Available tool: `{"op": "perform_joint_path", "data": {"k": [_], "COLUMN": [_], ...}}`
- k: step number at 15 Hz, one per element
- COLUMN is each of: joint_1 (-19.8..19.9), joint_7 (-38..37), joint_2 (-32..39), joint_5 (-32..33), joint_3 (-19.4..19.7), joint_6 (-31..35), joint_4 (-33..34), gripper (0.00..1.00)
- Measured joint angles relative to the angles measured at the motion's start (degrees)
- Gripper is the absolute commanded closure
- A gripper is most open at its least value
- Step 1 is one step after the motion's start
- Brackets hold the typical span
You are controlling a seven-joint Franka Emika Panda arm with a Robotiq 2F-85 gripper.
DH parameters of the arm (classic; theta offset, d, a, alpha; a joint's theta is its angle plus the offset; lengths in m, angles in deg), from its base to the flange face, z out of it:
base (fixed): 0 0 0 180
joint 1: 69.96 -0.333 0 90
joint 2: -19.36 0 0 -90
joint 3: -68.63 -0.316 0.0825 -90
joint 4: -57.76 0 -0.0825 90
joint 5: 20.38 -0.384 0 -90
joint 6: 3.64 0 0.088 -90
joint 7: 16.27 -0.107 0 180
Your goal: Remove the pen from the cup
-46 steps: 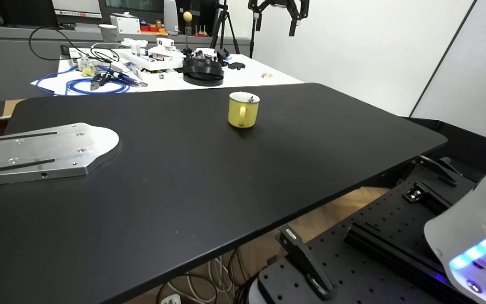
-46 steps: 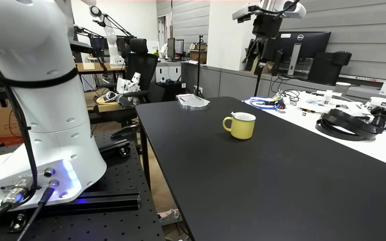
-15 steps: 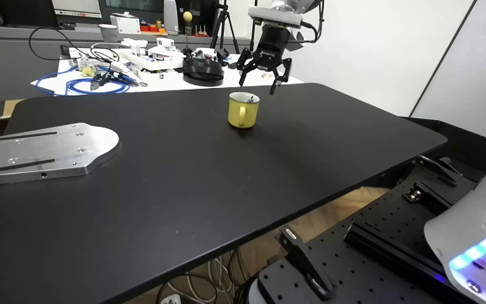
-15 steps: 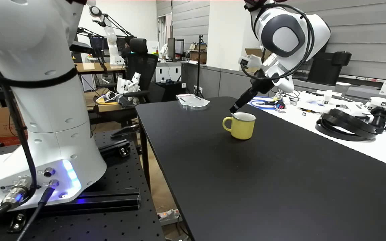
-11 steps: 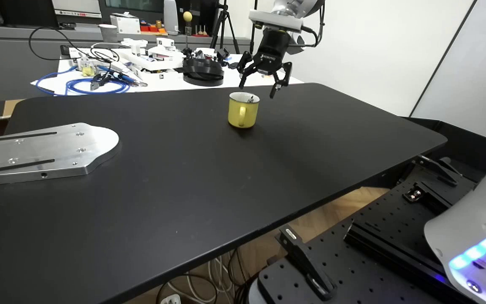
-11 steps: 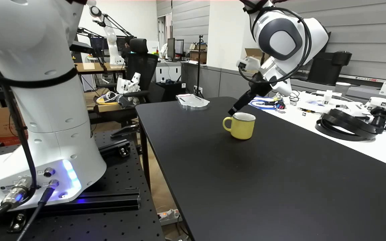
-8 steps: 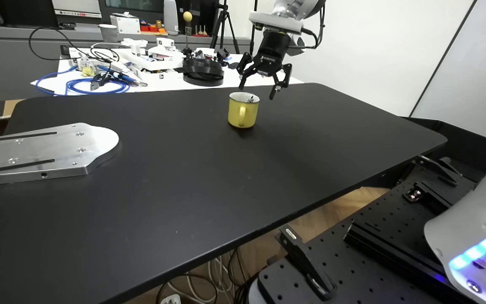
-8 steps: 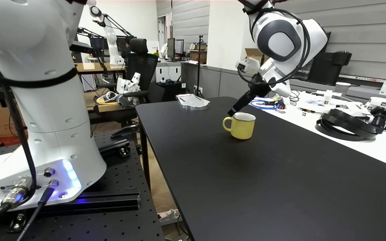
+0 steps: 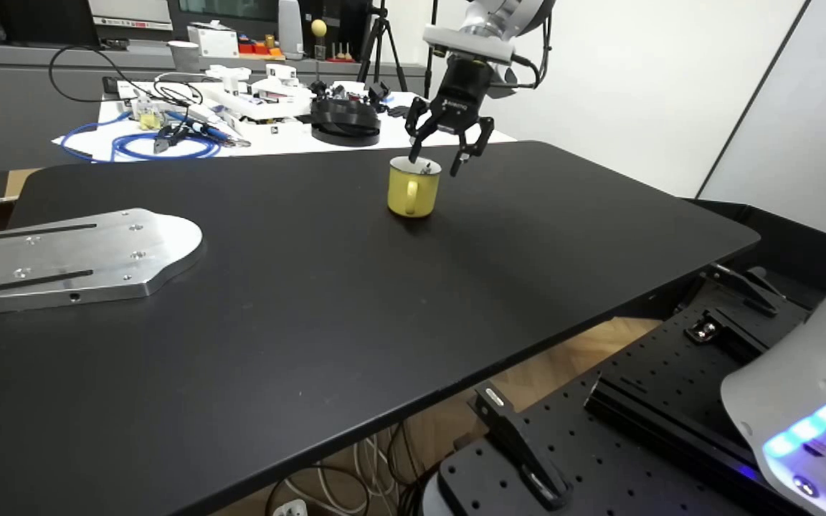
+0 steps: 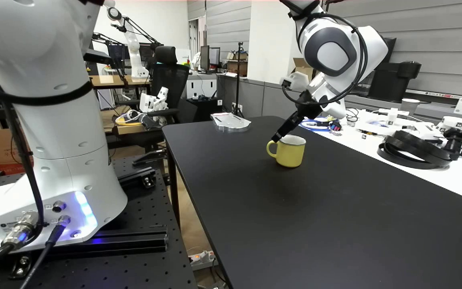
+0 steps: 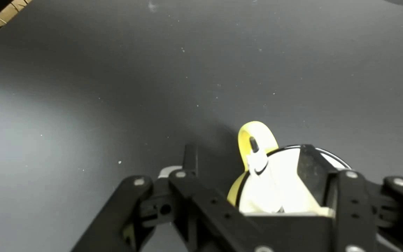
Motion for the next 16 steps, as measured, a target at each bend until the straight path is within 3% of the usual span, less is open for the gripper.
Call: {"op": "perform_joint_path", "data": {"k": [7,16], "joint_1": [-0.40,-0.39], "joint_7": [1.48,2.85], "joint_2": [0.00,-0.55], "joint_5": [0.03,-0.02], "joint_3": [-0.02,-0.64], "joint_6": [2.60,2.76], "joint_4": [-0.78,-0.62], "gripper": [0.99,0.97]}}
